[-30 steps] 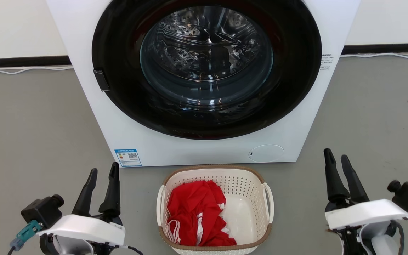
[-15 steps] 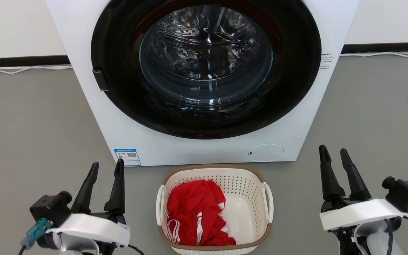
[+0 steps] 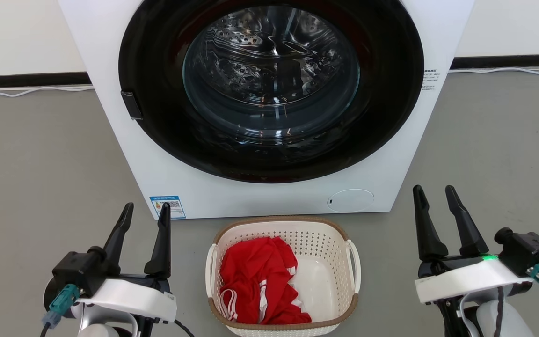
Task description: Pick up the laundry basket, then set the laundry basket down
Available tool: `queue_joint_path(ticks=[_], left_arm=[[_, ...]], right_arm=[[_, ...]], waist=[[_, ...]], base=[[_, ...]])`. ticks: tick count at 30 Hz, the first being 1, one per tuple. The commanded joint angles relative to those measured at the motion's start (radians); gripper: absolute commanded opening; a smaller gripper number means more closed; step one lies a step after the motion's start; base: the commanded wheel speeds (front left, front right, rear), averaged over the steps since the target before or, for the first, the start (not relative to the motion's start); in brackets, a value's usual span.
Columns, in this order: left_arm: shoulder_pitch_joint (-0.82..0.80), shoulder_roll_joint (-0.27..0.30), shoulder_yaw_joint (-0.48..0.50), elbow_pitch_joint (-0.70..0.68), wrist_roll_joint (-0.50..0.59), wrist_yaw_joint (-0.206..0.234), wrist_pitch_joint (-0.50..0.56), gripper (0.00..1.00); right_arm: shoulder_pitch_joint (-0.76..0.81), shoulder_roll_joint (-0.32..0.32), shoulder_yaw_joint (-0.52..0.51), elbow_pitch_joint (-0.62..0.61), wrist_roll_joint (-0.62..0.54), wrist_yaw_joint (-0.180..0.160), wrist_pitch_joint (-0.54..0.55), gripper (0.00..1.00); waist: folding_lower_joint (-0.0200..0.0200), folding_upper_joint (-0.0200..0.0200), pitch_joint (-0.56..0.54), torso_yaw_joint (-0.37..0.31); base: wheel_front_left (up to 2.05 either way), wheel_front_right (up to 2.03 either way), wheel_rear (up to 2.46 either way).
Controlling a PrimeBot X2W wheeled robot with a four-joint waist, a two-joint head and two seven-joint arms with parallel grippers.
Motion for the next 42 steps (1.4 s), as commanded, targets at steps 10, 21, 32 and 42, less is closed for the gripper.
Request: queue_joint_path(ticks=[10, 21, 32, 42], left_arm=[[-0.063, 0.011, 0.027, -0.041, 0.108, -0.006, -0.039, 1.00], [-0.064, 0.007, 0.031, -0.034, 0.102, -0.006, -0.039, 1.00], [-0.066, 0.006, 0.033, -0.029, 0.098, -0.006, -0.039, 1.00], [-0.067, 0.005, 0.033, -0.027, 0.096, -0.006, -0.039, 1.00]], right_arm=[[-0.056, -0.011, 0.030, -0.028, -0.106, 0.007, -0.041, 1.00], [-0.054, -0.008, 0.026, -0.018, -0.107, 0.007, -0.041, 1.00], [-0.057, -0.007, 0.024, -0.010, -0.108, 0.007, -0.041, 1.00], [-0.060, -0.007, 0.024, -0.005, -0.104, 0.007, -0.041, 1.00]], waist=[[0.0000, 0.0000, 0.000, -0.002], [0.0000, 0.0000, 0.003, -0.003], [0.0000, 0.0000, 0.006, -0.003], [0.0000, 0.0000, 0.013, -0.005]], base=[[0.00, 0.00, 0.00], [0.00, 0.00, 0.00], [0.00, 0.00, 0.00], [0.00, 0.00, 0.00]])
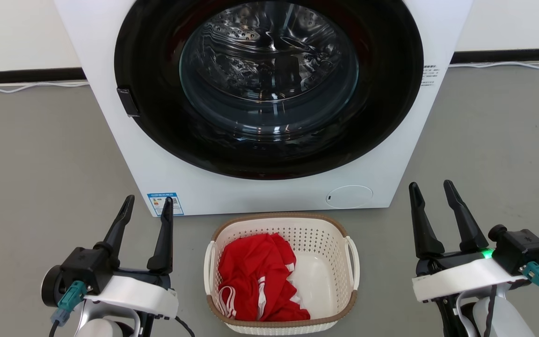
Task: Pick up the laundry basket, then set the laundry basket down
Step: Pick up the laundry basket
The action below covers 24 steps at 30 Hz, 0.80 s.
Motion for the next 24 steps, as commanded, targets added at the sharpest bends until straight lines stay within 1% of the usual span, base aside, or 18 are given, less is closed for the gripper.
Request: queue_joint_path(ticks=[1, 8, 14, 24], left_arm=[[-0.052, 0.007, 0.033, -0.023, -0.006, -0.006, -0.009, 1.00], [-0.067, 0.006, 0.031, -0.011, -0.014, -0.006, -0.009, 1.00], [-0.097, 0.009, 0.016, 0.024, -0.025, -0.006, -0.009, 1.00], [-0.186, 0.025, -0.010, 0.103, -0.048, -0.006, -0.009, 1.00]], right_arm=[[-0.042, -0.005, 0.019, -0.022, -0.003, 0.007, -0.011, 1.00], [-0.050, -0.004, 0.016, -0.018, -0.002, 0.007, -0.011, 1.00], [-0.065, -0.017, 0.007, 0.026, 0.004, 0.007, -0.011, 1.00], [-0.134, -0.031, 0.001, 0.084, 0.010, 0.007, -0.011, 1.00]], waist=[[0.0000, 0.0000, 0.003, 0.000], [0.0000, 0.0000, 0.034, -0.003], [0.0000, 0.0000, 0.079, -0.004], [0.0000, 0.0000, 0.198, -0.008]], base=[[0.00, 0.00, 0.00], [0.00, 0.00, 0.00], [0.00, 0.00, 0.00], [0.00, 0.00, 0.00]])
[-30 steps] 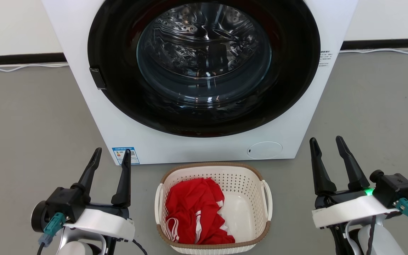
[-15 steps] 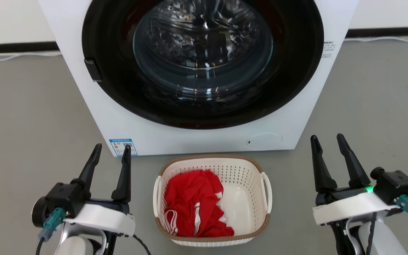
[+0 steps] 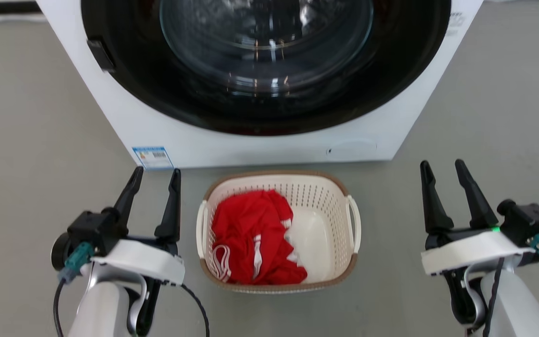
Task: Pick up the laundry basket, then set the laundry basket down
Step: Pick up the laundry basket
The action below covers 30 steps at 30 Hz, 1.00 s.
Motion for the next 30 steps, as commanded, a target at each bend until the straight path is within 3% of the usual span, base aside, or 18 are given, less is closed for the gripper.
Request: queue_joint_path(ticks=[1, 22, 30], left_arm=[[-0.053, 0.020, 0.024, -0.009, -0.006, -0.006, -0.006, 1.00], [-0.272, 0.044, 0.001, 0.230, -0.057, -0.006, -0.006, 1.00], [-0.381, 0.049, -0.042, 0.401, -0.101, -0.006, -0.006, 1.00]], right_arm=[[-0.039, -0.007, 0.023, -0.013, 0.004, 0.007, -0.011, 1.00], [-0.250, -0.012, 0.067, 0.217, 0.054, 0.007, -0.011, 1.00], [-0.343, -0.028, 0.088, 0.333, 0.055, 0.007, -0.011, 1.00]], waist=[[-0.0001, 0.0000, 0.041, -0.002], [-0.0001, 0.0000, 0.304, 0.002], [-0.0001, 0.0000, 0.405, 0.014]], base=[[0.00, 0.00, 0.00], [0.00, 0.00, 0.00], [0.00, 0.00, 0.00]])
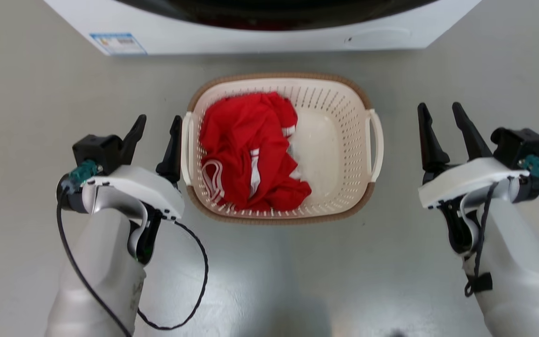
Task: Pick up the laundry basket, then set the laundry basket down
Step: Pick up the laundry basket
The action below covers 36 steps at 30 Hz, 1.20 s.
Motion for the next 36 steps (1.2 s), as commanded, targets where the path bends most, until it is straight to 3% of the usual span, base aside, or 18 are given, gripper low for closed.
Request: queue_joint_path(ticks=[1, 22, 36], left_arm=[[-0.021, 0.024, 0.018, -0.004, -0.009, -0.001, -0.006, 1.00], [-0.280, 0.038, -0.107, 0.291, -0.116, -0.001, -0.006, 1.00], [-0.398, 0.039, -0.231, 0.433, -0.214, -0.001, -0.006, 1.00]], right_arm=[[-0.006, 0.001, 0.024, -0.008, 0.000, 0.007, -0.011, 1.00], [-0.260, 0.045, 0.088, 0.365, 0.041, 0.007, -0.011, 1.00], [-0.364, 0.065, 0.152, 0.459, 0.076, 0.007, -0.011, 1.00]], waist=[[0.0000, 0.0000, 0.029, 0.005], [0.0000, 0.0000, 0.271, 0.021], [0.0000, 0.0000, 0.349, 0.014]], base=[[0.00, 0.00, 0.00], [0.00, 0.00, 0.00], [0.00, 0.00, 0.00]])
